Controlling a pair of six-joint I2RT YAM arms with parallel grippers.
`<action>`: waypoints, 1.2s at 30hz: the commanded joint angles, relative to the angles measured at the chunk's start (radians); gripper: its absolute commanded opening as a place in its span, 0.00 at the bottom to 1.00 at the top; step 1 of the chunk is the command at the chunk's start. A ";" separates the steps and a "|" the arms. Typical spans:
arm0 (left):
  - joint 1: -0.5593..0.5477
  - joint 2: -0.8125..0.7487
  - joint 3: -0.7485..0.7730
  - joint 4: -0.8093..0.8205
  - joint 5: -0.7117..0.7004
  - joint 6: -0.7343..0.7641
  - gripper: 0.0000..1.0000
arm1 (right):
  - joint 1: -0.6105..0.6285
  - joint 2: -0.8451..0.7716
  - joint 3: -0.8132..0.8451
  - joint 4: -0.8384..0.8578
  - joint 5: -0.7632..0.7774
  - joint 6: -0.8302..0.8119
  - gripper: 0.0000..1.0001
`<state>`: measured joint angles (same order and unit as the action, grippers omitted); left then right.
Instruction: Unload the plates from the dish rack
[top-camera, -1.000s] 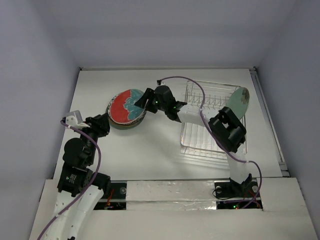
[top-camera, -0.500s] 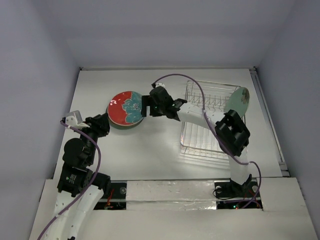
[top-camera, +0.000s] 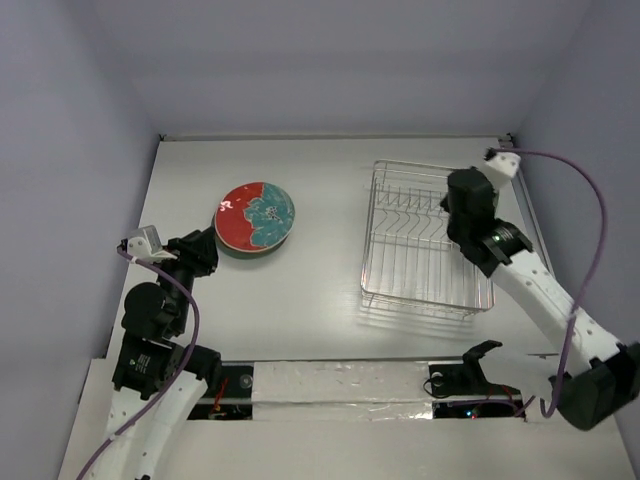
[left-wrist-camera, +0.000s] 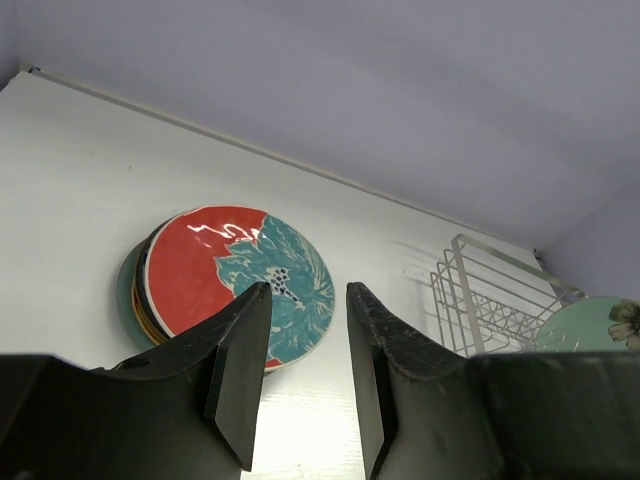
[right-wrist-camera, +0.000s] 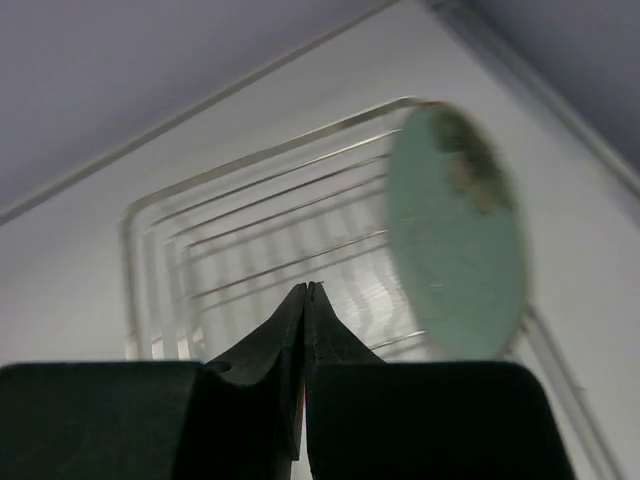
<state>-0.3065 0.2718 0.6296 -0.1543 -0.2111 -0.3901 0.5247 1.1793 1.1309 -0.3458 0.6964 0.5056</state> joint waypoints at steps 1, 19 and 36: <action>-0.011 -0.014 -0.007 0.045 0.004 0.002 0.33 | -0.087 -0.119 -0.134 -0.071 0.202 0.048 0.04; -0.097 -0.075 0.002 0.033 0.004 0.003 0.34 | -0.428 0.057 -0.189 0.025 0.035 -0.081 0.44; -0.115 -0.083 0.002 0.030 0.004 0.007 0.34 | -0.381 0.060 0.206 -0.211 0.060 -0.294 0.00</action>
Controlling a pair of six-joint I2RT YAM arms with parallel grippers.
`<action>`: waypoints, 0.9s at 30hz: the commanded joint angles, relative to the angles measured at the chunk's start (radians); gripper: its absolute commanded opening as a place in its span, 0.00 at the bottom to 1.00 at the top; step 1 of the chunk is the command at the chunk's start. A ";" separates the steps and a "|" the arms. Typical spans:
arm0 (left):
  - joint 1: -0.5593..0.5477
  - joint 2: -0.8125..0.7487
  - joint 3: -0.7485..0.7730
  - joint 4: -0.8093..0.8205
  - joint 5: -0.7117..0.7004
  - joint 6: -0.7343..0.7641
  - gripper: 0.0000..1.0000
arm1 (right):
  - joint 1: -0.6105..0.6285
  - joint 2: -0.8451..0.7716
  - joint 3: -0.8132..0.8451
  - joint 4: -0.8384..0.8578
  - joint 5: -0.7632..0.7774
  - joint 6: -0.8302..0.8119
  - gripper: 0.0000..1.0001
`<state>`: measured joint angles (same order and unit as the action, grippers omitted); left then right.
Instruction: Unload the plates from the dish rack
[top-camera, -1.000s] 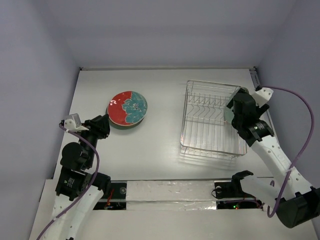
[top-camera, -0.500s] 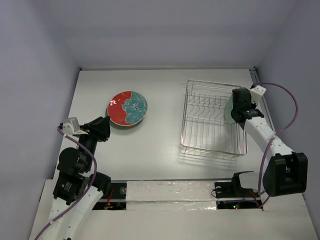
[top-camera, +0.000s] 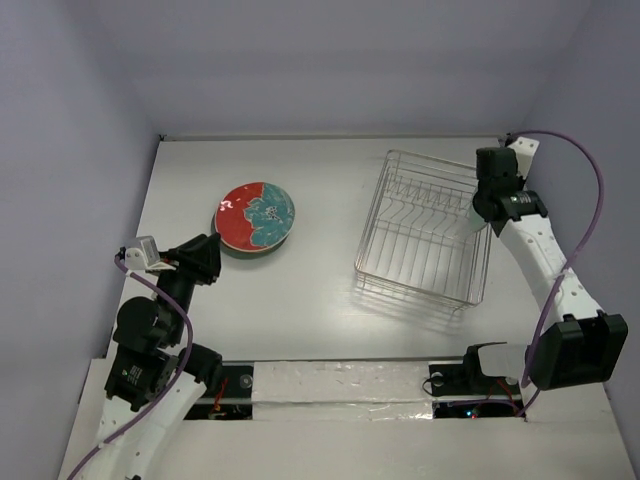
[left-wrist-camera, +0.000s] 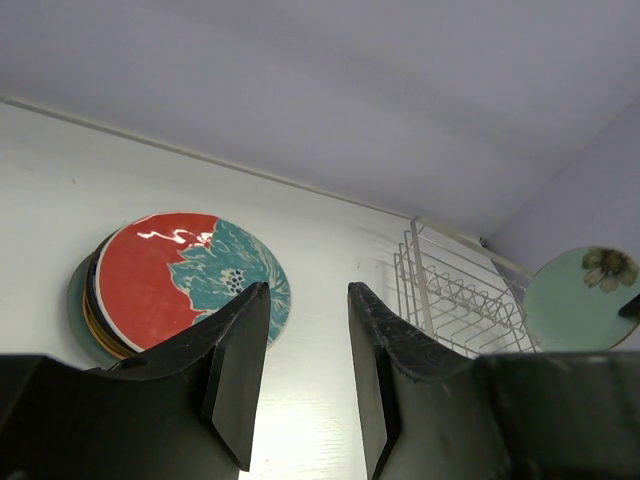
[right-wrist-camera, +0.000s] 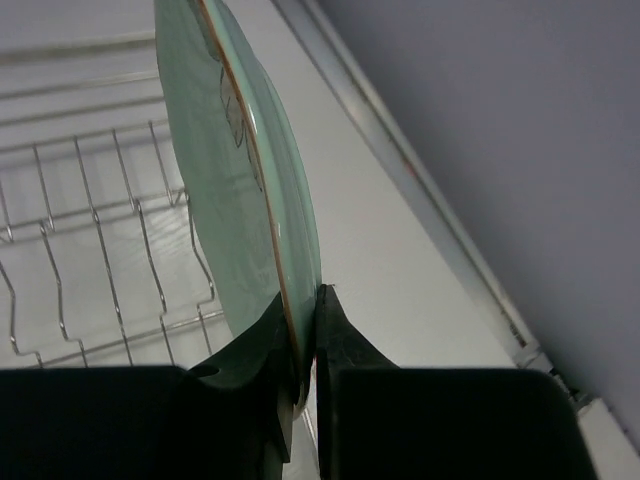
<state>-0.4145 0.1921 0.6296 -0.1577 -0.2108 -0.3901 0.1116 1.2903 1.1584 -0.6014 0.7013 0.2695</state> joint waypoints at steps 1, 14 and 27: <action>-0.007 -0.003 0.004 0.032 0.004 0.005 0.34 | 0.042 -0.049 0.207 0.019 0.059 -0.062 0.00; -0.007 0.027 0.002 0.032 0.004 0.005 0.35 | 0.273 -0.151 0.368 0.116 -0.215 0.000 0.00; -0.007 0.061 0.002 0.026 0.004 -0.001 0.37 | 0.522 0.378 0.342 0.831 -0.692 0.503 0.00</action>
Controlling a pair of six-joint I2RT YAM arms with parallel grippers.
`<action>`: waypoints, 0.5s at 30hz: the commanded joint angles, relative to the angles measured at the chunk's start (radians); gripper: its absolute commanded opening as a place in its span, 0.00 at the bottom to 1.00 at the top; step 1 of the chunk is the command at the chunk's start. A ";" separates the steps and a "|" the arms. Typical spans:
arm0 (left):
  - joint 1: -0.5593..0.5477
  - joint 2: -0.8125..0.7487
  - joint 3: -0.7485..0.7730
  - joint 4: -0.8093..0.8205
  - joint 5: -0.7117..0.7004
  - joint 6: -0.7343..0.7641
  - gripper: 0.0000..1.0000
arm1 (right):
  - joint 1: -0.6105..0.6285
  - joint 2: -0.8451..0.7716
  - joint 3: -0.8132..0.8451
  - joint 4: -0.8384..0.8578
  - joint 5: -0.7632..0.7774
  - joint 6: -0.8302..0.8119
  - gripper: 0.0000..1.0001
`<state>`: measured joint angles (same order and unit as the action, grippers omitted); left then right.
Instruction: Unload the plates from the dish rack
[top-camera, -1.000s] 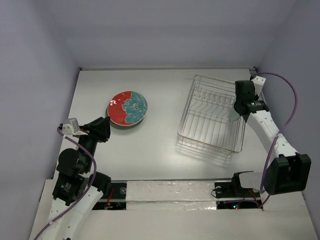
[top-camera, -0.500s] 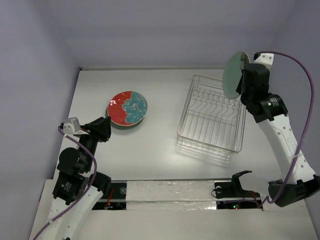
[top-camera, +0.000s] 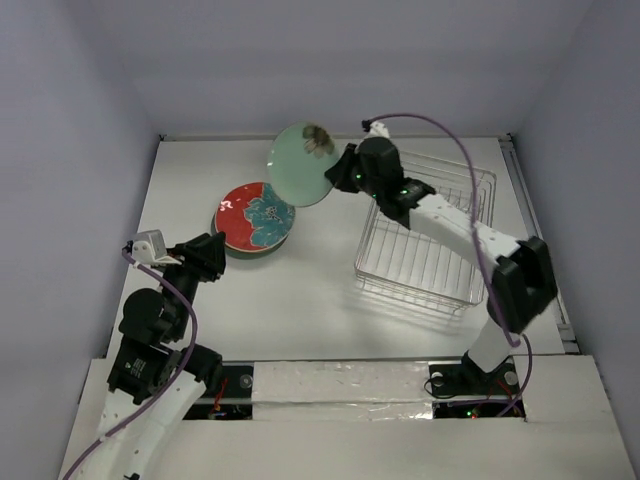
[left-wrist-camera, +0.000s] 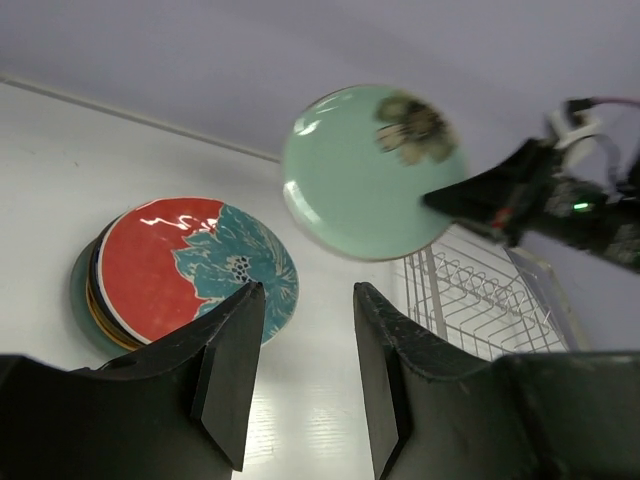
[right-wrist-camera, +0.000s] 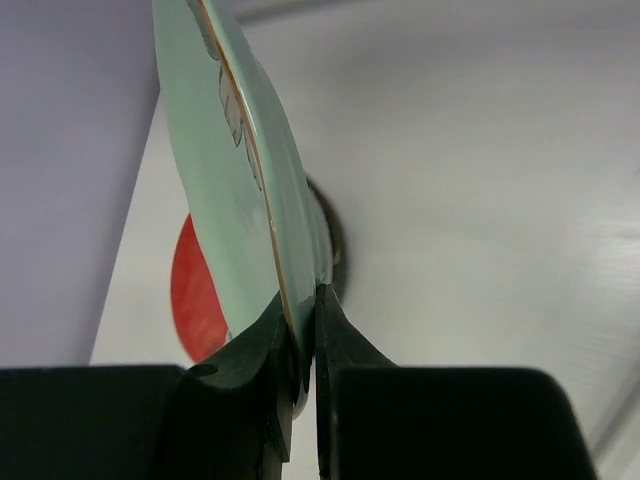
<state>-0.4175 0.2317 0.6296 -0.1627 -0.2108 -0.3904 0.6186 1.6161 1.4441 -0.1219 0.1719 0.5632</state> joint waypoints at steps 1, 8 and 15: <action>-0.004 0.023 0.002 0.029 0.004 -0.002 0.38 | 0.026 0.091 0.073 0.390 -0.223 0.237 0.00; 0.005 0.029 0.001 0.031 0.004 0.001 0.38 | 0.095 0.353 0.170 0.453 -0.281 0.397 0.00; 0.005 0.028 0.001 0.031 0.004 -0.001 0.38 | 0.135 0.455 0.159 0.458 -0.302 0.460 0.13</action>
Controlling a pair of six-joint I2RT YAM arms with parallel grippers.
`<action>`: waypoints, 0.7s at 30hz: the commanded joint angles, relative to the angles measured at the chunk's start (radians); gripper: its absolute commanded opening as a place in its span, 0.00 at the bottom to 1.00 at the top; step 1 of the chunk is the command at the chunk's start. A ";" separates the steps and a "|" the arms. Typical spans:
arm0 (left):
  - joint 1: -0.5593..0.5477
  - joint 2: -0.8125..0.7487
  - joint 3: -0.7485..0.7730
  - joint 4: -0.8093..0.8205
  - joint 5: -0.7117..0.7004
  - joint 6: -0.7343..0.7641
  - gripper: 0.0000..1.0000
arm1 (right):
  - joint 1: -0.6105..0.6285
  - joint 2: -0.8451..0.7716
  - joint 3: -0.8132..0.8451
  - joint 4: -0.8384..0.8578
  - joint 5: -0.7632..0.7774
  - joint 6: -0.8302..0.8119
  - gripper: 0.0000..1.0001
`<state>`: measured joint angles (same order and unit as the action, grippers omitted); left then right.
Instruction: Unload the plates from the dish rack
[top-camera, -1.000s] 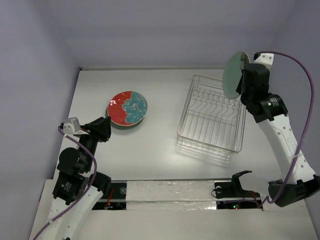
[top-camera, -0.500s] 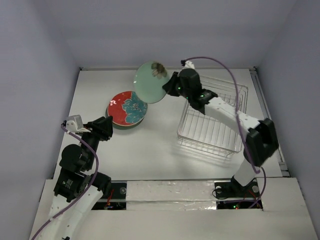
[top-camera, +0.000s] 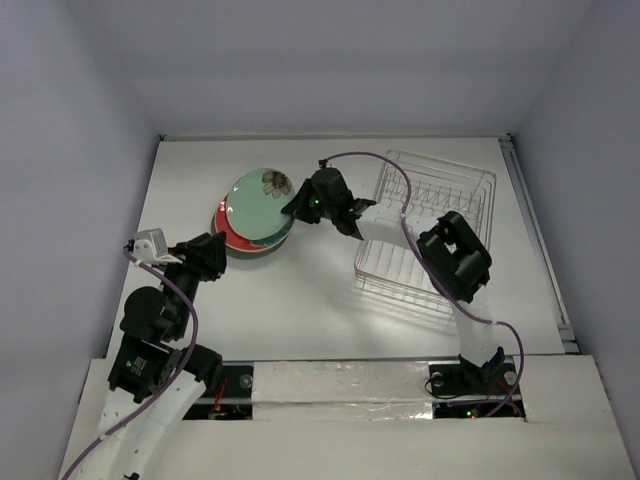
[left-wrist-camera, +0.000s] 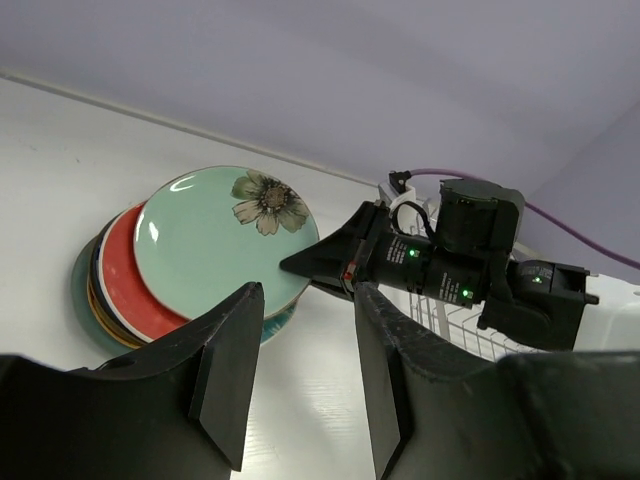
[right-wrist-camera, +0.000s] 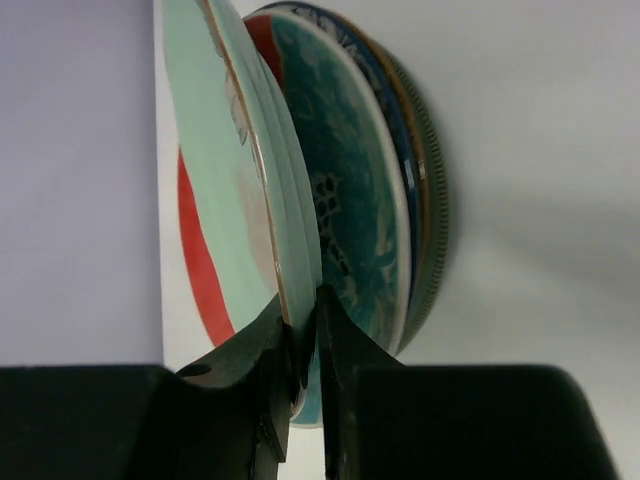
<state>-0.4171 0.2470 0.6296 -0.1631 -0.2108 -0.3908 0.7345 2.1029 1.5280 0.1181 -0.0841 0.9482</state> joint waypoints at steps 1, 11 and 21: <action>0.005 0.012 0.001 0.033 0.004 0.000 0.38 | 0.031 -0.027 0.070 0.218 -0.051 0.077 0.17; 0.014 0.006 0.001 0.033 0.004 0.000 0.39 | 0.062 -0.076 0.035 -0.012 -0.023 -0.092 0.67; 0.014 0.000 0.002 0.028 0.004 -0.003 0.48 | 0.080 -0.298 -0.044 -0.325 0.184 -0.363 1.00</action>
<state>-0.4084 0.2466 0.6296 -0.1635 -0.2111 -0.3912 0.8070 1.9213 1.4986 -0.1169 -0.0044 0.7021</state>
